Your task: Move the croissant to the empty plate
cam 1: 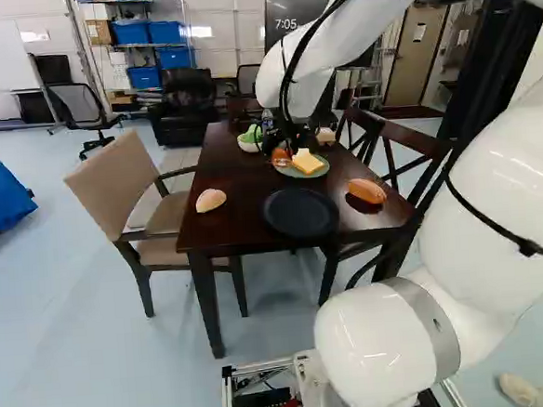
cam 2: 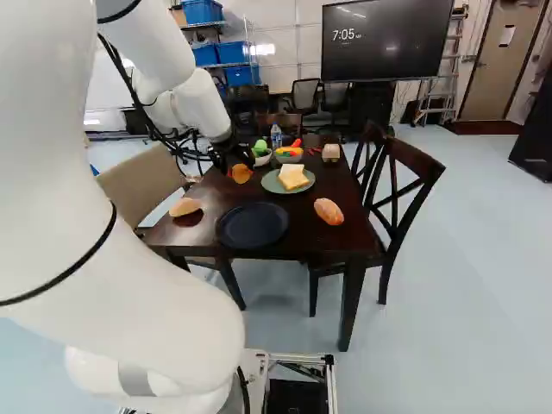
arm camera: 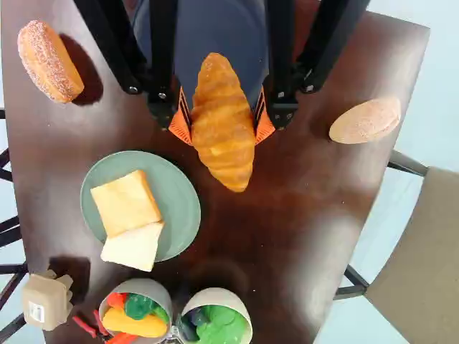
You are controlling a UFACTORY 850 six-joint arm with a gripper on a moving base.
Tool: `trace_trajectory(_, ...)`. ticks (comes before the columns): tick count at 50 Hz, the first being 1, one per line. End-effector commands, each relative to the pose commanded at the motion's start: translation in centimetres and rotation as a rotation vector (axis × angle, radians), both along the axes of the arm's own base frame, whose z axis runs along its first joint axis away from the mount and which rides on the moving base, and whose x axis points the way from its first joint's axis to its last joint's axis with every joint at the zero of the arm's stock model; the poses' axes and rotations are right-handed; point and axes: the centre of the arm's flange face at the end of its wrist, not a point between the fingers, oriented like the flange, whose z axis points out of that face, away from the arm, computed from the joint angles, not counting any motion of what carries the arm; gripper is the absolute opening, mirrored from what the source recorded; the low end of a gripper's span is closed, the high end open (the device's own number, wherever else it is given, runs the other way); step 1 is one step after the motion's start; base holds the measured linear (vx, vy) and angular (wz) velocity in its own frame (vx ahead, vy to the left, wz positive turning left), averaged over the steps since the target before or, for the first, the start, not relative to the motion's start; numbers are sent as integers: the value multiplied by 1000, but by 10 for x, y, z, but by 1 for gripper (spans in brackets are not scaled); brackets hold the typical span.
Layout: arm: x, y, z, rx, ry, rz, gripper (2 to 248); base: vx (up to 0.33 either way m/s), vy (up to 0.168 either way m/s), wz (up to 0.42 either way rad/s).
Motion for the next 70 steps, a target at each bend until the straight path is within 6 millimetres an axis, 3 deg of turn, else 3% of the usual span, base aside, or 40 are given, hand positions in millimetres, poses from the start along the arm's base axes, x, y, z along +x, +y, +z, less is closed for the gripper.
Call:
trace_trajectory(31, -33, -4, -6, -12, 86, -5, 131, 0, 0, 0)
trace_trajectory(59, -57, -25, -11, -21, 182, -58, 131, 0, 0, 0)
trace_trajectory(70, -60, -34, -22, -21, 212, -81, 131, 0, 0, 0)
